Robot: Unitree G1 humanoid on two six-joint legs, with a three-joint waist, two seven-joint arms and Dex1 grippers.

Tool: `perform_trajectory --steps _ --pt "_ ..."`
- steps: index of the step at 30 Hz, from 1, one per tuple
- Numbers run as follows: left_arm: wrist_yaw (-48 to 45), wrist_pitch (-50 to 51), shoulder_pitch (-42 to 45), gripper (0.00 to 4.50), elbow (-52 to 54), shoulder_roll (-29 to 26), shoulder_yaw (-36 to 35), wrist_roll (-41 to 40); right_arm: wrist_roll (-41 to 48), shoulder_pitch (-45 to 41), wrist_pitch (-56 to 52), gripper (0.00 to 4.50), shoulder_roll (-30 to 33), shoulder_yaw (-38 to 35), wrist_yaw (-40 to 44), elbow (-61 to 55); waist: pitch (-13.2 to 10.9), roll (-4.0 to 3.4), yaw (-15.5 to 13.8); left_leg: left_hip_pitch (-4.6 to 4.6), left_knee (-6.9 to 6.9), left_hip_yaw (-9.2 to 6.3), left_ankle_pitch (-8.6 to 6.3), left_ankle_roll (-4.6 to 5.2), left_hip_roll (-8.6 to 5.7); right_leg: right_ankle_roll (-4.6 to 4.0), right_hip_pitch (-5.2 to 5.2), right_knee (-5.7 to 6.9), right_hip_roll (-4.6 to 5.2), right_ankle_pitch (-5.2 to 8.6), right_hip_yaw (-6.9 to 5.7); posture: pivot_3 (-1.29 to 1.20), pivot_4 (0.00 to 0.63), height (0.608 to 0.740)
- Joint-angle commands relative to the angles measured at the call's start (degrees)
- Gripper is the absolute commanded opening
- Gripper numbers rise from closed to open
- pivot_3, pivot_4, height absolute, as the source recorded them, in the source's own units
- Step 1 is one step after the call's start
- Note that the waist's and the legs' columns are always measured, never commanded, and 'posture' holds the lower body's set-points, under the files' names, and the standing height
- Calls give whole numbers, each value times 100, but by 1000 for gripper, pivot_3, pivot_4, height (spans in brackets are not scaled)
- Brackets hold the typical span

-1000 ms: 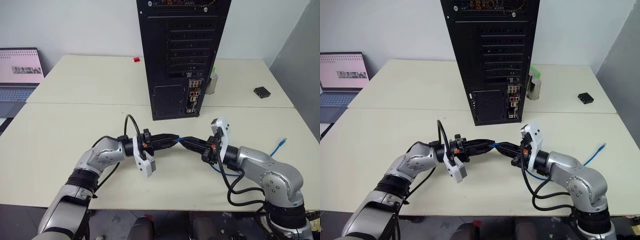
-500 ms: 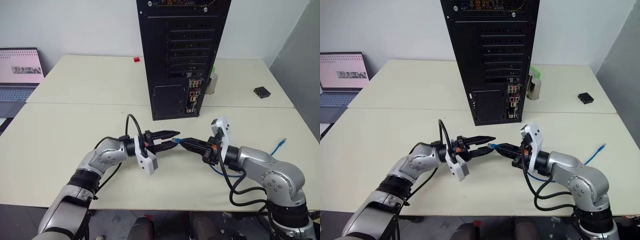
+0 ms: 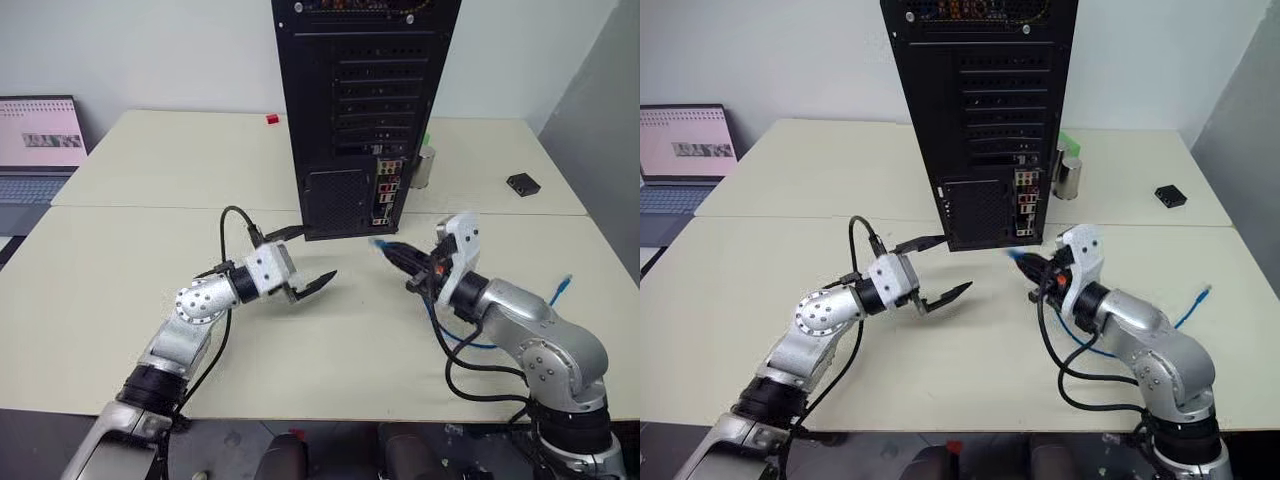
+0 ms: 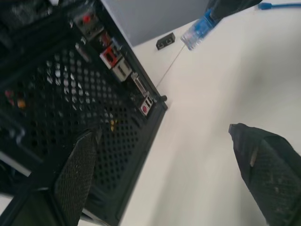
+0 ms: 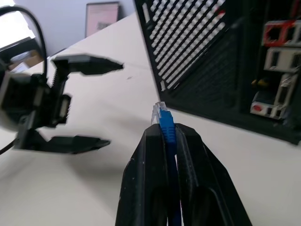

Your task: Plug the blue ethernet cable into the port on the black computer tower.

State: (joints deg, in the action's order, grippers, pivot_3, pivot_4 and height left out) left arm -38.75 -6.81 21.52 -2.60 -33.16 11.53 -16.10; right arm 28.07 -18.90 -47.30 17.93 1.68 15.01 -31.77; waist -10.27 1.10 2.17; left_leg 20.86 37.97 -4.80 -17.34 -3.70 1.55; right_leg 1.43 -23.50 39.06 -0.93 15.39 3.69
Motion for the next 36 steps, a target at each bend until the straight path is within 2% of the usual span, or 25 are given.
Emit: perform_trajectory --steps 1,3,6,12,22,36 --pt "560 2082 55 4500 1107 177 -374 -884 -1097 -299 702 6 -524 512 -1047 110 0 0 17 0 0 -2 0 0 0 0 0 0 0 0 -2 0 150 740" --pt "978 2613 227 4500 1349 426 -507 -926 -1649 -479 992 5 -1001 712 -1664 471 0 0 25 0 -1 -2 0 -1 -1 0 -1 0 -1 0 0 0 150 740" --pt "1304 2850 424 4500 1508 664 -606 -734 -2120 -646 1247 5 -1412 784 -2109 828 0 0 12 1 0 -3 1 -3 -2 -1 -2 -1 0 -1 -1 0 150 740" --pt "1481 2813 559 4500 1458 853 -606 -324 -2438 -810 1513 5 -1982 684 -2460 1354 0 0 -23 1 -2 3 6 -11 -3 -2 -4 -4 3 -1 5 0 150 740" --pt "1411 2865 612 4500 1599 1095 -575 -58 -2601 -1033 1848 5 -2268 616 -2396 1866 0 0 -21 2 -3 5 2 -5 -2 -3 -6 -4 3 -1 7 0 150 740" --pt "1131 3162 561 4500 1829 1200 -611 -229 -2769 -1103 2072 4 -2337 488 -2408 2141 0 0 -17 2 -4 5 2 -4 -2 -3 -6 -4 3 -1 8 0 150 740"
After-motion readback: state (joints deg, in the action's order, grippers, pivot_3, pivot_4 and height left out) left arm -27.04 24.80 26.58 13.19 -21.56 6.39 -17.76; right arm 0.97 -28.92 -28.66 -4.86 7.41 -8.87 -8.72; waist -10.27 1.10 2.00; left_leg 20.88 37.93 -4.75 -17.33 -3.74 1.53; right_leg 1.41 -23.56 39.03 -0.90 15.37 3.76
